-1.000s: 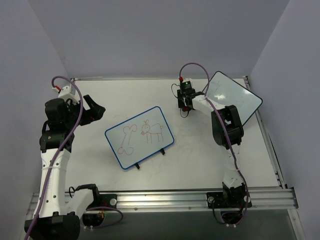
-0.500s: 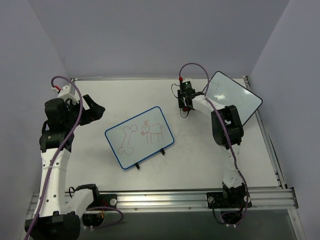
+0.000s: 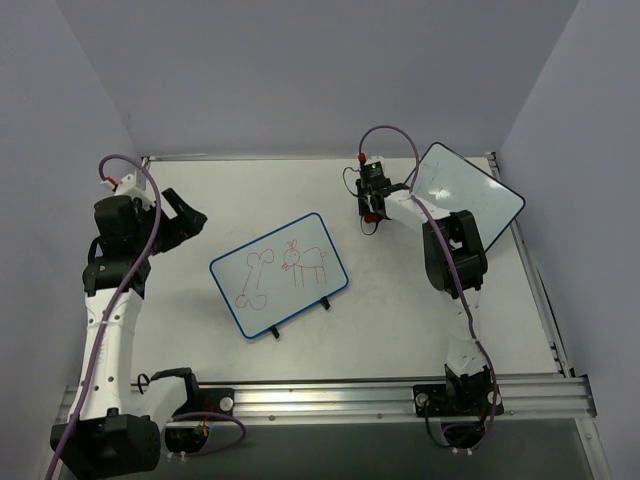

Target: Erase the whiteboard

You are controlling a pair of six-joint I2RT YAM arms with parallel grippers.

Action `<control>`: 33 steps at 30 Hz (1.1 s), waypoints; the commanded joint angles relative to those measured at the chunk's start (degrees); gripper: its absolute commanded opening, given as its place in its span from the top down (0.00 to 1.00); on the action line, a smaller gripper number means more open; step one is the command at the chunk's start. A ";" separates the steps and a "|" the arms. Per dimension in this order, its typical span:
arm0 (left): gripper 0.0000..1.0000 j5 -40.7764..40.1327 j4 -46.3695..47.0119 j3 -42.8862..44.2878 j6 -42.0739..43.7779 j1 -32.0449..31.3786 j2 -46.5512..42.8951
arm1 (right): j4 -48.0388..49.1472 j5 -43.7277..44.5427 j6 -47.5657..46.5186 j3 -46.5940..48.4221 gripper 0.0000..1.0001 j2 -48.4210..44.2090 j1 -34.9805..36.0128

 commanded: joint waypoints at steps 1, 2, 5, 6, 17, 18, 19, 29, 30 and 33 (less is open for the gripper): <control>0.06 -4.17 2.13 -1.44 -5.41 1.05 1.08 | 0.00 -0.78 0.96 0.40 0.79 -1.26 0.08; 0.06 -4.52 3.01 -1.79 -6.99 1.14 1.52 | 0.09 -0.78 0.96 -0.13 0.80 -1.53 0.08; 0.06 -5.66 4.76 -3.38 -10.07 2.19 2.22 | 0.09 -0.78 1.39 -1.09 0.80 -2.85 0.08; 0.06 -5.92 5.12 -4.08 -10.69 2.46 2.31 | 0.01 -0.61 1.74 -1.45 0.81 -3.90 0.08; 0.02 -10.06 12.15 -5.75 -16.94 3.25 8.11 | 0.18 3.43 6.67 -11.99 0.82 -21.29 2.96; 0.02 -10.14 12.33 -5.58 -16.85 3.25 8.72 | 0.18 4.22 6.76 -12.78 0.82 -24.09 3.85; 0.01 -9.88 12.94 -5.32 -16.50 3.25 10.21 | 0.18 5.01 6.84 -14.27 0.82 -25.43 4.73; 0.23 -12.25 9.97 2.76 -13.08 -1.84 21.29 | 7.72 12.22 9.13 -22.71 0.81 -35.46 20.46; 0.25 -12.95 8.65 6.86 -12.29 -2.63 22.95 | 8.52 12.66 9.30 -23.33 0.81 -35.55 21.86; 0.32 -15.15 2.94 15.39 -8.42 -5.70 31.02 | 10.99 13.71 9.92 -24.83 0.81 -35.29 24.24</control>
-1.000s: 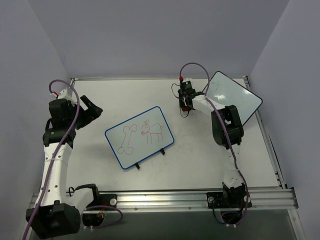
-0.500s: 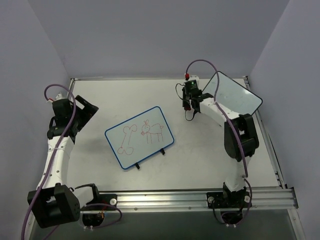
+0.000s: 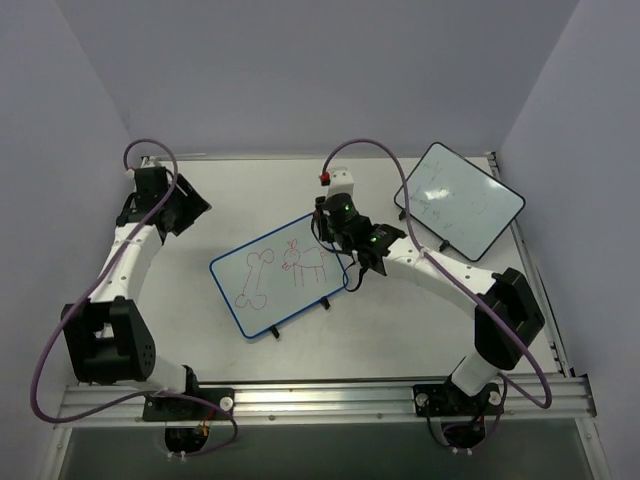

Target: Erase the whiteboard

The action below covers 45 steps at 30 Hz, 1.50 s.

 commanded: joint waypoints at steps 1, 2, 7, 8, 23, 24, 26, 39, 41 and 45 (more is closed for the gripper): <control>0.34 -2.70 -5.78 10.94 6.35 -2.52 6.24 | 4.04 5.17 1.37 -1.44 0.81 -0.29 2.58; 0.37 -2.70 -7.20 12.70 7.24 -4.78 7.73 | 4.57 5.79 1.29 -1.62 0.81 -0.03 3.47; 0.54 -1.91 -11.34 18.51 11.03 -6.91 14.95 | 7.81 9.74 1.64 -3.20 0.82 0.76 8.56; 0.58 -1.91 -11.61 18.86 11.29 -7.70 15.65 | 8.43 10.27 1.55 -3.46 0.82 1.29 9.18; 0.94 -0.06 -15.30 23.96 14.28 -15.96 24.45 | 16.70 18.44 0.15 -9.00 0.82 3.58 13.32; 0.95 -0.15 -15.39 24.05 14.28 -16.23 24.80 | 16.87 18.97 -0.03 -9.26 0.82 3.49 13.41; 0.95 0.20 -14.86 23.62 14.20 -16.76 24.98 | 17.57 19.15 -0.47 -9.79 0.82 3.75 13.41; 0.95 0.82 -14.42 23.61 14.63 -18.69 24.98 | 20.57 17.22 -2.05 -8.04 0.82 7.97 17.18; 0.95 0.82 -14.33 23.53 14.63 -18.78 24.80 | 20.57 17.31 -2.23 -7.07 0.81 8.67 18.93; 0.95 0.82 -14.33 23.61 14.81 -19.04 24.80 | 20.92 18.18 -2.23 -6.45 0.81 9.38 21.13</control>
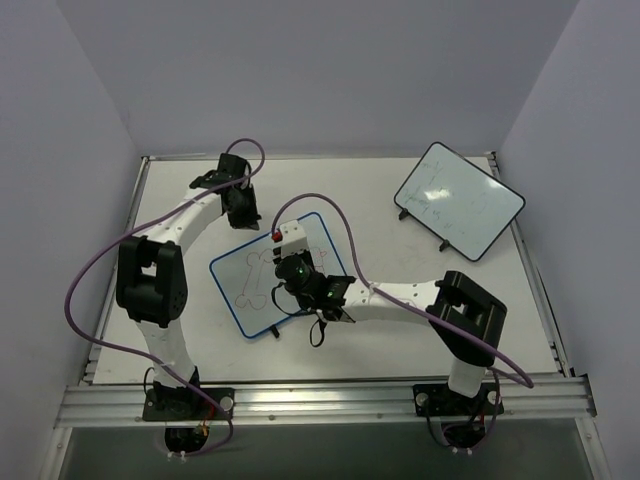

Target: Erase the whiteboard

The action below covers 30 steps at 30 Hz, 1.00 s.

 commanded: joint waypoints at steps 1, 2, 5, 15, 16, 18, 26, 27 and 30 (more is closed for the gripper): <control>0.95 0.56 0.38 2.30 0.65 -0.58 -0.47 | 1.60 1.40 -0.15 2.23 0.81 0.92 2.10; 0.95 0.56 0.46 2.22 0.65 -0.66 -0.38 | 1.68 1.40 -0.07 2.05 0.81 0.92 2.19; 0.95 0.56 0.55 2.04 0.73 -0.84 -0.47 | 1.60 3.07 -0.33 1.52 0.80 0.66 1.67; 0.95 0.56 0.73 1.95 1.17 -1.10 -0.73 | 2.04 3.25 -1.56 -0.67 0.80 -1.63 -4.04; 0.95 0.56 0.82 1.95 1.26 -1.19 -0.73 | 2.04 3.16 -1.82 -0.76 0.80 -1.72 -4.57; 0.95 0.56 0.82 1.95 1.35 -1.28 -0.82 | 2.04 3.07 -2.08 -1.02 0.80 -1.89 -5.89; 0.95 0.64 0.90 2.04 1.35 -1.45 -0.64 | 1.60 2.81 -2.88 -1.29 0.80 -2.24 -8.27; 0.95 0.64 0.90 1.95 1.35 -1.45 -0.56 | 1.68 2.63 -2.88 -1.29 0.80 -2.24 -8.27; 0.96 0.73 0.99 1.95 1.35 -1.54 -0.47 | 2.21 1.93 -2.79 -1.55 0.80 -2.33 -8.09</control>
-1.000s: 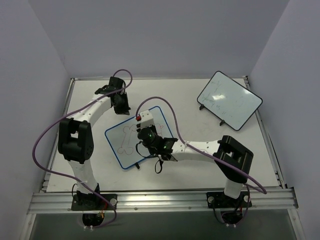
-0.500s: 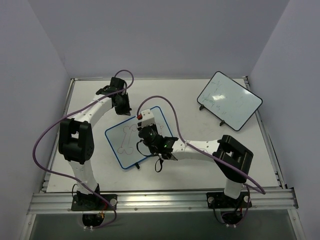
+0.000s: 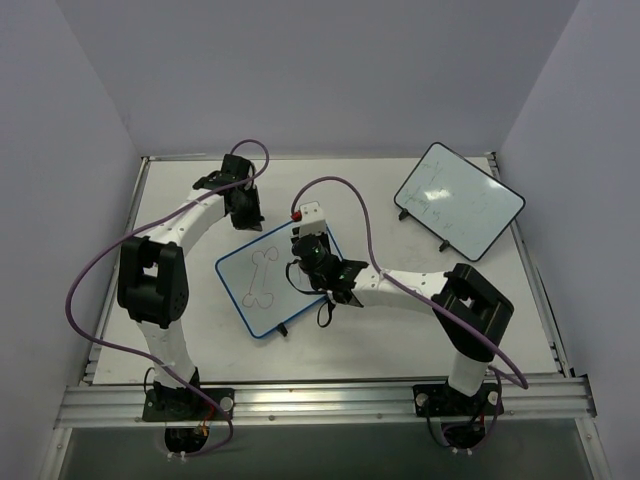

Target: Erase the whiteboard

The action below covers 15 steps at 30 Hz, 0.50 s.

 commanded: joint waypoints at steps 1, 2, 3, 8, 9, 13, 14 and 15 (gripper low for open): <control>0.95 0.71 0.97 1.95 0.85 -0.47 -0.47 | 0.72 1.23 -0.60 -1.05 0.80 -1.79 0.12; 0.95 0.62 0.97 1.95 0.85 -0.56 -0.47 | 0.90 1.23 -0.60 -1.14 0.80 -1.70 0.39; 0.95 0.71 1.06 1.95 0.93 -0.56 -0.47 | 1.08 1.14 -0.43 -1.14 0.81 -1.61 0.65; 0.96 0.62 1.06 1.78 1.02 -0.82 -0.38 | 1.61 0.70 -0.52 -0.70 0.81 -1.26 3.46; 0.96 0.62 1.14 1.78 1.02 -0.91 -0.47 | 1.61 0.53 -0.52 -0.44 0.80 -1.08 3.82; 0.96 0.62 1.14 1.69 1.02 -1.17 -0.38 | 1.43 -0.44 -0.25 1.05 0.80 0.14 5.40; 0.96 0.54 1.15 1.69 1.02 -1.26 -0.47 | 1.43 -0.53 -0.25 1.14 0.80 0.24 5.75; 0.96 0.53 1.06 1.60 1.02 -1.26 -0.47 | 1.60 -0.71 -0.25 1.32 0.80 0.41 6.62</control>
